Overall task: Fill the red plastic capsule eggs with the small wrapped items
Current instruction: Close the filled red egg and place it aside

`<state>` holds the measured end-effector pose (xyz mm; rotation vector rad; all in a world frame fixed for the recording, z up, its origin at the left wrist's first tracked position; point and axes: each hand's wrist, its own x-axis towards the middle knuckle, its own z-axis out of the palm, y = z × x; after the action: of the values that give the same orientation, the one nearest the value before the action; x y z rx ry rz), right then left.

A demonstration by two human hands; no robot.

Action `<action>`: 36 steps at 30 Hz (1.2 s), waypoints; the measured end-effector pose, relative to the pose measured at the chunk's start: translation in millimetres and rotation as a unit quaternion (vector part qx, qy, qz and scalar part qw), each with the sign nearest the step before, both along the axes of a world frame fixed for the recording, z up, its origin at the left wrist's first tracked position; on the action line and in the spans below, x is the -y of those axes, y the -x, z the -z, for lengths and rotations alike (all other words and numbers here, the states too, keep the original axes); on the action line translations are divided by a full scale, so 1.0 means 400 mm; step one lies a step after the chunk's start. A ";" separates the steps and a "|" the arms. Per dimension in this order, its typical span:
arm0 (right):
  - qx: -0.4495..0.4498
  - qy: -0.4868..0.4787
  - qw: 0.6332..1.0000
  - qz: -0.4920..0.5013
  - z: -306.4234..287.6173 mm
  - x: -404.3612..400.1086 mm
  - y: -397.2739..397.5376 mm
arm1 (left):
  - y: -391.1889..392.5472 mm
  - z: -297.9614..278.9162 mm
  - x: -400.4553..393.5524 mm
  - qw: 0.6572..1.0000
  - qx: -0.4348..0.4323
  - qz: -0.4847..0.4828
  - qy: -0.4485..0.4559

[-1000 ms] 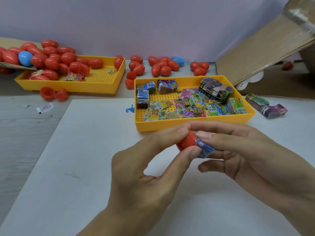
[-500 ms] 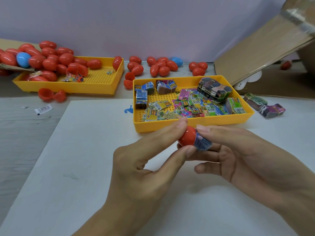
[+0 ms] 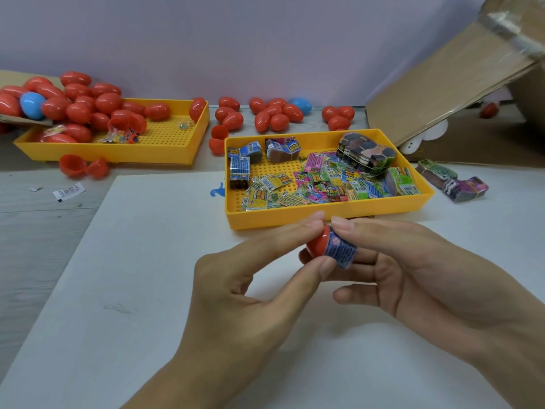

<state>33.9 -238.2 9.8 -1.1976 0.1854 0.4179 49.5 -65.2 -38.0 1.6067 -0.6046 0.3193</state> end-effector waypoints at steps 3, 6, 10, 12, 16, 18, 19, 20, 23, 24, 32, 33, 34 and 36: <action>0.062 0.034 0.997 0.044 0.006 -0.002 0.004 | -0.001 -0.004 0.002 0.998 -0.057 0.014 0.030; 0.246 0.217 0.937 0.123 0.018 -0.012 0.016 | -0.005 -0.019 0.001 0.981 -0.180 0.049 0.060; 0.400 0.384 0.826 0.098 0.039 -0.027 0.035 | -0.008 -0.012 0.006 0.945 -0.292 0.097 0.110; 0.387 0.346 0.851 0.078 0.042 -0.023 0.033 | -0.013 -0.011 0.005 0.951 -0.268 0.084 0.133; 0.262 0.252 0.926 0.104 0.036 -0.016 0.013 | -0.024 -0.012 -0.004 0.967 -0.203 0.067 0.138; 0.204 0.215 0.952 0.074 0.029 -0.019 0.007 | -0.024 -0.015 -0.006 0.979 -0.158 0.066 0.112; 0.193 0.205 0.958 0.060 0.027 -0.021 0.007 | -0.023 -0.015 -0.006 0.982 -0.139 0.076 0.103; 0.198 0.201 0.957 0.061 0.026 -0.022 0.009 | -0.022 -0.015 -0.006 0.983 -0.129 0.084 0.098; 0.259 0.239 0.931 0.093 0.027 -0.023 0.016 | -0.022 -0.010 -0.009 0.975 -0.167 0.091 0.114; 0.273 0.251 0.924 0.096 0.028 -0.024 0.018 | -0.023 -0.008 -0.010 0.969 -0.195 0.087 0.124; 0.308 0.274 0.907 0.086 0.030 -0.026 0.017 | -0.022 -0.018 -0.003 0.968 -0.214 0.060 0.113; 0.294 0.256 0.917 0.085 0.028 -0.024 0.014 | -0.022 -0.019 -0.003 0.971 -0.205 0.055 0.111; 0.272 0.233 0.929 0.090 0.027 -0.020 0.011 | -0.023 -0.019 -0.004 0.973 -0.198 0.046 0.109; 0.217 0.174 0.956 0.099 0.019 -0.018 0.004 | -0.024 -0.020 -0.006 0.979 -0.174 0.034 0.100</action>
<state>32.1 -230.8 2.0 -1.5702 -0.0045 -0.0648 59.0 -63.0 -30.2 1.4015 -0.3463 0.0421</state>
